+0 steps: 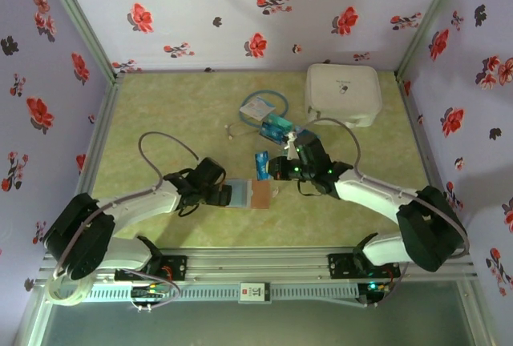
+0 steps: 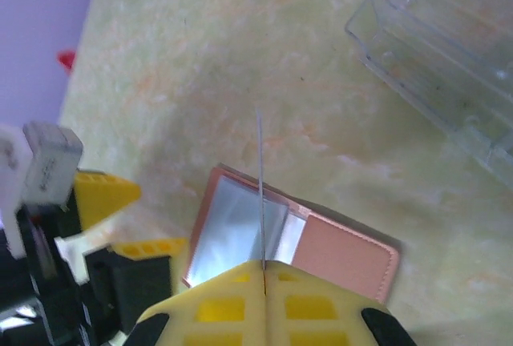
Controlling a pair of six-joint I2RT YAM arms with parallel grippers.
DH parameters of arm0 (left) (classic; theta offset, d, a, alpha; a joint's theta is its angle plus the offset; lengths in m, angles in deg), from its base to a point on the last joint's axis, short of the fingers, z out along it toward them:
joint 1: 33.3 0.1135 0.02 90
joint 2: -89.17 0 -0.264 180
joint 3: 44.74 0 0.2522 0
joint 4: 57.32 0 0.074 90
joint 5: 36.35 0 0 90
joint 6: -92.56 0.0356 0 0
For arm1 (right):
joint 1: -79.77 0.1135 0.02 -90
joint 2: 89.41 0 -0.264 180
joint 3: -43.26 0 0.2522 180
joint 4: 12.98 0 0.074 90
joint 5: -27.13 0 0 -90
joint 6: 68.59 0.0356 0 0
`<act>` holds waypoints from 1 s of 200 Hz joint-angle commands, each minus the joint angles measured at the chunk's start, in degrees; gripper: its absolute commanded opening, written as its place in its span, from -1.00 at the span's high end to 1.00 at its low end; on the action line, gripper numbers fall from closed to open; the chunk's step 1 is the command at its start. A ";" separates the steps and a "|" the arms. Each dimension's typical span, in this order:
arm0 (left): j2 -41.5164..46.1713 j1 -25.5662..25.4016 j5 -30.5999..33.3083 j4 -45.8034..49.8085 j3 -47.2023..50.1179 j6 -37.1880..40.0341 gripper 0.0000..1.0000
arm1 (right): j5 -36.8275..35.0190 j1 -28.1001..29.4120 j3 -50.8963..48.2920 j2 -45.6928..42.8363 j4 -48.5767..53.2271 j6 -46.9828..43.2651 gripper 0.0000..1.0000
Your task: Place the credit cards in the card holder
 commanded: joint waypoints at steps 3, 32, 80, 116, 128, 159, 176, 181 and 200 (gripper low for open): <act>-1.07 -1.37 4.74 0.72 -1.75 0.78 -0.99 | -0.88 1.09 -4.34 -1.77 -17.12 9.14 1.00; -1.18 -1.99 5.20 0.40 -1.09 0.39 -0.99 | -2.67 3.19 -7.31 -1.26 -19.66 10.12 1.00; -1.63 -3.11 5.05 -1.43 -1.49 0.97 -0.99 | -4.68 5.14 -11.22 -0.53 -23.93 12.27 1.00; -3.70 -3.50 5.02 -2.34 -2.30 1.55 -0.99 | -5.91 6.49 -13.18 -0.11 -25.32 13.24 1.00; -4.42 -3.58 5.05 -2.62 -2.33 1.62 -0.99 | -6.17 6.85 -13.83 0.24 -26.15 13.55 1.00; -5.18 -3.65 5.21 -2.75 -2.07 0.85 -0.99 | -6.16 7.31 -15.48 1.78 -29.31 15.10 1.00; -5.16 -3.59 5.55 -2.50 -1.72 0.38 -0.99 | -5.87 7.57 -15.60 2.62 -29.92 15.21 1.00; -5.16 -3.59 5.66 -2.36 -1.76 0.19 -0.99 | -5.72 7.61 -15.54 2.89 -30.23 15.27 1.00; -5.16 -3.59 6.20 -1.68 -1.67 -0.35 -0.99 | -4.92 7.90 -15.27 4.56 -31.49 15.51 1.00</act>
